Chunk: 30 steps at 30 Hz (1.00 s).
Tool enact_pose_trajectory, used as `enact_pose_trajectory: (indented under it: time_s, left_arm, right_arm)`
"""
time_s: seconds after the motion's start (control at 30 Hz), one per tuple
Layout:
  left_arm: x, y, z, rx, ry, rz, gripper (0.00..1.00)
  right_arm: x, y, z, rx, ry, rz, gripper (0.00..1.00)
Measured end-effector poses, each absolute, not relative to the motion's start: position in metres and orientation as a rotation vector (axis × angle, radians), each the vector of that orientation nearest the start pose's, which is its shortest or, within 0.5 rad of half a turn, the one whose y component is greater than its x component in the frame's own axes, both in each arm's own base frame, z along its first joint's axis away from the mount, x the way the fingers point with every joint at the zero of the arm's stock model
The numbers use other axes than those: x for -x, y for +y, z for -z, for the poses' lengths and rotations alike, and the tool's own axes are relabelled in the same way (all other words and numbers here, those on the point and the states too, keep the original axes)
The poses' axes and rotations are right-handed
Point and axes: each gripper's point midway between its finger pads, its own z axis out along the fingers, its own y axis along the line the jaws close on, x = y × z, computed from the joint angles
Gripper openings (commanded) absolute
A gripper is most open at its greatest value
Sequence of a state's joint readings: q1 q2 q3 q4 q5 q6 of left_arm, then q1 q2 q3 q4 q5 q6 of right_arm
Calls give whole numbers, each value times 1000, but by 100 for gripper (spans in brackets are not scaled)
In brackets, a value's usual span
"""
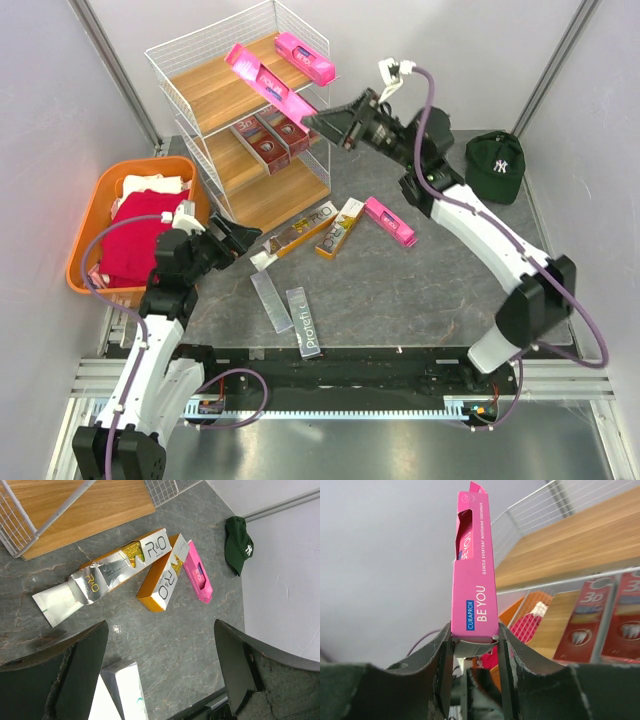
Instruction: Place and organize the toothpastes onto the shelf
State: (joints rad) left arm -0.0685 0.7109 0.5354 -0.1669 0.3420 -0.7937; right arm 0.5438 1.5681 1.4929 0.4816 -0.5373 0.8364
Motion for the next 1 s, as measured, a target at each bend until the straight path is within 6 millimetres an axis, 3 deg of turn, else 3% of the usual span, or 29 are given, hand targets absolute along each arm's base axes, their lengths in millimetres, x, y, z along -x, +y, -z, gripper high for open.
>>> enact_pose_trajectory:
  time_s: [0.23,0.4,0.63,0.87,1.0]
  left_arm:
    - [-272,-106,-191,482,1955,898,93]
    - [-272,-107,-188,484,1964,900,93]
    - [-273,-107,-188,483,1963,900,93]
    - [-273,-107,-185,487,1970,899,93]
    - [-274,-107,-185,488,1972,899,93]
  right_arm:
    - [-428,357,-458,196,1457,-1424,22]
    - [-463,353,-443,103,1523,-1412,25]
    - [-490,341,-448,56,1518,-1435,32]
    - [-495,346,-448,54,1521,-1500,40]
    - [-494,346,-448,50,1522,-1522,56]
